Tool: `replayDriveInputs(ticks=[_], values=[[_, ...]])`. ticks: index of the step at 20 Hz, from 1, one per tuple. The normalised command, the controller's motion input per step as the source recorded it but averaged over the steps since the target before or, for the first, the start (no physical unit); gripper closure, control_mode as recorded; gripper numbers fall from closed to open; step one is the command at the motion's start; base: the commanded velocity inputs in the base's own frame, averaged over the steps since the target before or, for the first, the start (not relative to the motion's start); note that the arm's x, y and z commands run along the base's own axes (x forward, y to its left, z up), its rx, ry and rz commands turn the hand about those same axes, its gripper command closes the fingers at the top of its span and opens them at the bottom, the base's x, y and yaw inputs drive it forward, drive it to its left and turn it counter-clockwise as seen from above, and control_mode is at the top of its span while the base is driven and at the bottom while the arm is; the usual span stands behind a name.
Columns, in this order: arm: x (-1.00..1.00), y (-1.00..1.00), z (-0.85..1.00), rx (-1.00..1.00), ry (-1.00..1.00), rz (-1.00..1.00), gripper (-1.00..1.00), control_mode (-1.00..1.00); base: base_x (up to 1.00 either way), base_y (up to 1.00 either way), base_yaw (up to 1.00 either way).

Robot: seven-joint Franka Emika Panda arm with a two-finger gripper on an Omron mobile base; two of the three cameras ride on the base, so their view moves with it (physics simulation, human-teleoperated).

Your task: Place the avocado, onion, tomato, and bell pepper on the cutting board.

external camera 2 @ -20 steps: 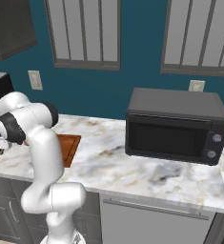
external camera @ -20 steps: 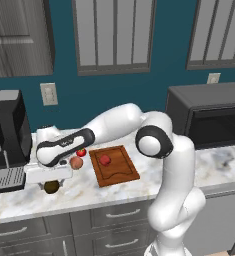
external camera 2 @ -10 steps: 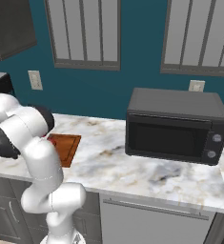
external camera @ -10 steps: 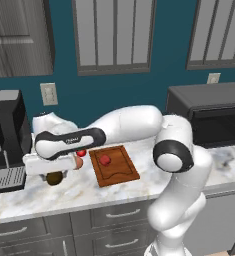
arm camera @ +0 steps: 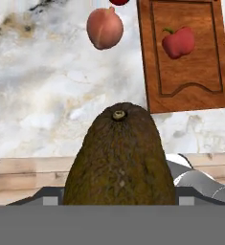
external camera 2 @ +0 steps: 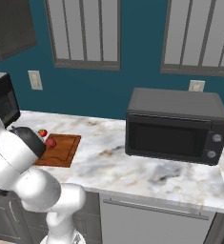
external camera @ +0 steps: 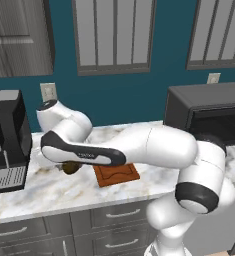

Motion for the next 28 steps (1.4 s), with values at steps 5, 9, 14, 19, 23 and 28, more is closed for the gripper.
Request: replayDriveInputs(ticks=[5, 9, 14, 19, 23, 28], values=[[-0.05, -0.83, 0.59, -0.03, -0.09, 0.00, 1.00, -1.00, 0.00, 0.00, 0.00], [0.00, -0.85, 0.56, 0.00, 0.00, 0.00, 1.00, -1.00, 0.00, 0.00, 0.00], [0.00, -0.84, 0.42, 0.00, 0.00, 0.04, 1.00, -1.00, 0.00, 0.00, 0.00], [0.00, -0.67, 0.13, 0.00, 0.00, 0.20, 1.00, -1.00, 0.00, 0.00, 0.00], [0.14, -0.28, -0.01, 0.00, 0.00, 0.20, 1.00, -1.00, 0.00, 0.00, 0.00], [0.42, -0.31, -0.01, 0.00, 0.00, 0.18, 1.00, -1.00, 0.00, 0.00, 0.00]])
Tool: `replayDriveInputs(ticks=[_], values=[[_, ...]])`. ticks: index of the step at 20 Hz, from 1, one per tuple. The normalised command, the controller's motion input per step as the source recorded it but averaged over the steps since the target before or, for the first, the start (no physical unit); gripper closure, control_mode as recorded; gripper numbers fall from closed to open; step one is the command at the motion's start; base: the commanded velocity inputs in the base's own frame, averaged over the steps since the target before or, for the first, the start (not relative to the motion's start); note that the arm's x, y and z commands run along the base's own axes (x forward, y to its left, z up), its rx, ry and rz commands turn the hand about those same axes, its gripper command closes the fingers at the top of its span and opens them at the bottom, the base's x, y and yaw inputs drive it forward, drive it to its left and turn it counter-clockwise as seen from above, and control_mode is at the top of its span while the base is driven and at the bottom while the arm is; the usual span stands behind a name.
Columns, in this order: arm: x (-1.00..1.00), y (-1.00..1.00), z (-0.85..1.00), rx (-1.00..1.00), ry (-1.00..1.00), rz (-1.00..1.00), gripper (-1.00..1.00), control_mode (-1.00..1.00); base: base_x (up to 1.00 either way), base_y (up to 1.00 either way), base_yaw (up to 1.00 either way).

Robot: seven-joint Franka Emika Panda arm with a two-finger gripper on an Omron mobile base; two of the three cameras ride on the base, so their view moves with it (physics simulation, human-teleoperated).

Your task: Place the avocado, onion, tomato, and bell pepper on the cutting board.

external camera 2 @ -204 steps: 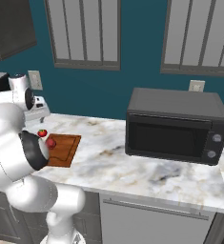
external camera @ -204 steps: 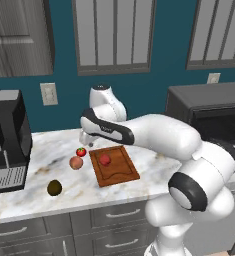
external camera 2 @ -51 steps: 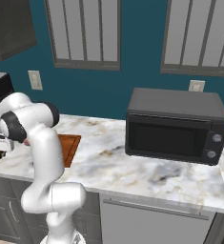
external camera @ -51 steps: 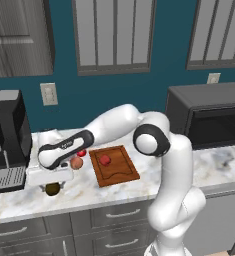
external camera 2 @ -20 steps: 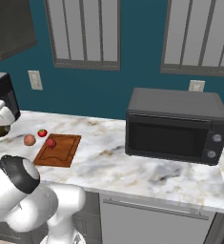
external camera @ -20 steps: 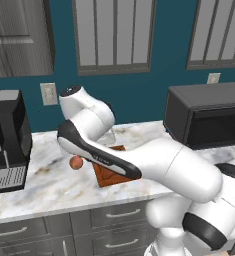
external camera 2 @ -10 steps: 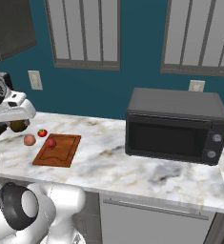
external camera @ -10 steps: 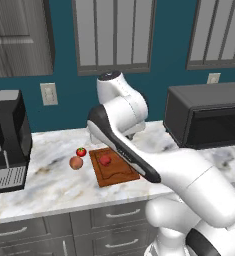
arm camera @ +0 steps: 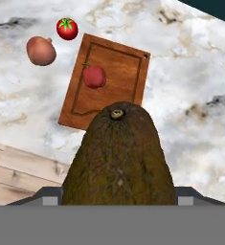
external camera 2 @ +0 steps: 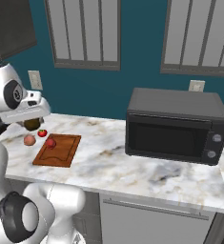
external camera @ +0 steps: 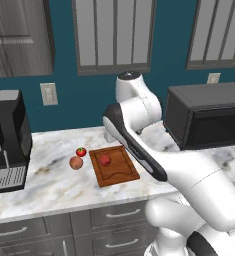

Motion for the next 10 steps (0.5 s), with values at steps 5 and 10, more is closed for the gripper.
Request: replayDriveInputs(ticks=[5, 10], values=[[0.48, -0.26, 0.00, 0.00, 0.00, 0.16, 1.00, -1.00, 0.00, 0.00, 0.00], [0.43, -0.18, -0.16, 0.05, 0.03, 0.15, 1.00, -1.00, 0.00, 0.00, 0.00]])
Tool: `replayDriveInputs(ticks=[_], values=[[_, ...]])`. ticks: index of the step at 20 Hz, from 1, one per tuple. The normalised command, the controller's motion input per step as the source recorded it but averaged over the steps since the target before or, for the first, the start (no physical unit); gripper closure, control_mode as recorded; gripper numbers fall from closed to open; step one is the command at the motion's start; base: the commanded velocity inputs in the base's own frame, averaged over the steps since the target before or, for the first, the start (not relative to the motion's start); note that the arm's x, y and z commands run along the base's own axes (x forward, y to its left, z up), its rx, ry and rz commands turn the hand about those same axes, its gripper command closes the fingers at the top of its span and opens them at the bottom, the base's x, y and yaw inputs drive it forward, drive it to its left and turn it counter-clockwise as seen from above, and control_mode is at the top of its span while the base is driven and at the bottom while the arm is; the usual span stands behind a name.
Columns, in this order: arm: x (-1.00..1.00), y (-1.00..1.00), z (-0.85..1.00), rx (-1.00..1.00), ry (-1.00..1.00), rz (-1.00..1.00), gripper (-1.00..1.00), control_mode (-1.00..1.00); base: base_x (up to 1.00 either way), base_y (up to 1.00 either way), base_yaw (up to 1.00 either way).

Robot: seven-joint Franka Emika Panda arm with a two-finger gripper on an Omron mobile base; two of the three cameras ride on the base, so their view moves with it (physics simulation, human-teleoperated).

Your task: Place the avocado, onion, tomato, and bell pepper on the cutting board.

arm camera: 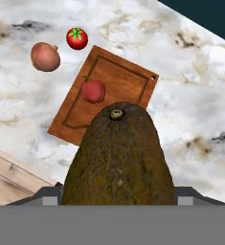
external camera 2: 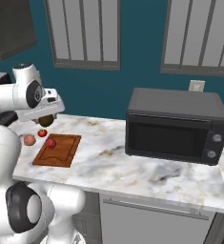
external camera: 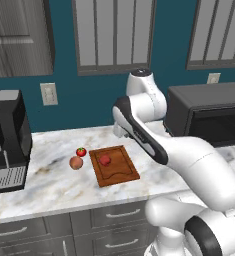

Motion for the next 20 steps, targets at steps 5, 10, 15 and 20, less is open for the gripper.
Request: replayDriveInputs(ticks=[5, 10, 15, 20], values=[[0.47, 0.00, -0.32, 0.01, 0.05, 0.13, 1.00, -1.00, 0.00, 0.00, 0.00], [0.42, 0.00, -0.33, 0.00, 0.05, 0.09, 1.00, -1.00, 0.00, 0.00, 0.00], [0.35, 0.00, -0.34, 0.00, 0.04, 0.04, 1.00, -1.00, 0.00, 0.00, 0.00], [0.44, 0.00, -0.33, 0.00, 0.08, 0.02, 1.00, -1.00, 0.00, 0.00, 0.00]])
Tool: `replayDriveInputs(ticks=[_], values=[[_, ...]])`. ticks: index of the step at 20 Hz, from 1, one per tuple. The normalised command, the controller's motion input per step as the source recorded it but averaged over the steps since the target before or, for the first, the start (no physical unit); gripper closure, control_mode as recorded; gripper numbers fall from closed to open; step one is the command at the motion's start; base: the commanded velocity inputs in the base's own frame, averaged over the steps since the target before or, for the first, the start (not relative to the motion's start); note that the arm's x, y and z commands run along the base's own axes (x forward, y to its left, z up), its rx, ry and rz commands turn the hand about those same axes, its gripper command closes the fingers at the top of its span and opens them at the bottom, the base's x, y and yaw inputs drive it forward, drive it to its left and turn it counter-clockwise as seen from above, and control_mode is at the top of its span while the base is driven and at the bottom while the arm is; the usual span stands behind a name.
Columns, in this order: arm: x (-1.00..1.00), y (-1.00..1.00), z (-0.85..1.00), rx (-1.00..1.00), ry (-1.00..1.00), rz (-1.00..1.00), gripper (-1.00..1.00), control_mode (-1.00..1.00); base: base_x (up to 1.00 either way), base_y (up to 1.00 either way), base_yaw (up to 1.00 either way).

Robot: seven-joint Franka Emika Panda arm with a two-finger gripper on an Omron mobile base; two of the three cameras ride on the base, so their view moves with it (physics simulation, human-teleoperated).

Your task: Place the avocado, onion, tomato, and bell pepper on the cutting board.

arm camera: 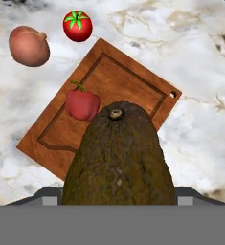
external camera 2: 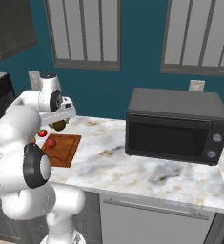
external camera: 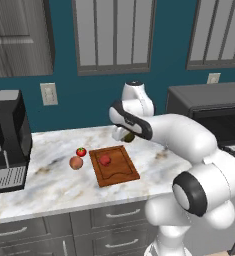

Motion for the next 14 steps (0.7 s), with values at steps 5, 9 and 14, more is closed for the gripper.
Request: replayDriveInputs(ticks=[5, 9, 14], values=[[0.37, 0.00, -0.32, 0.00, 0.07, 0.01, 1.00, -1.00, 0.00, 0.00, 0.00], [0.12, 0.00, -0.20, 0.00, 0.01, 0.00, 1.00, -1.00, 0.00, 0.00, 0.00], [0.00, 0.00, -0.18, 0.00, 0.00, 0.00, 1.00, -1.00, 0.00, 0.00, 0.00]])
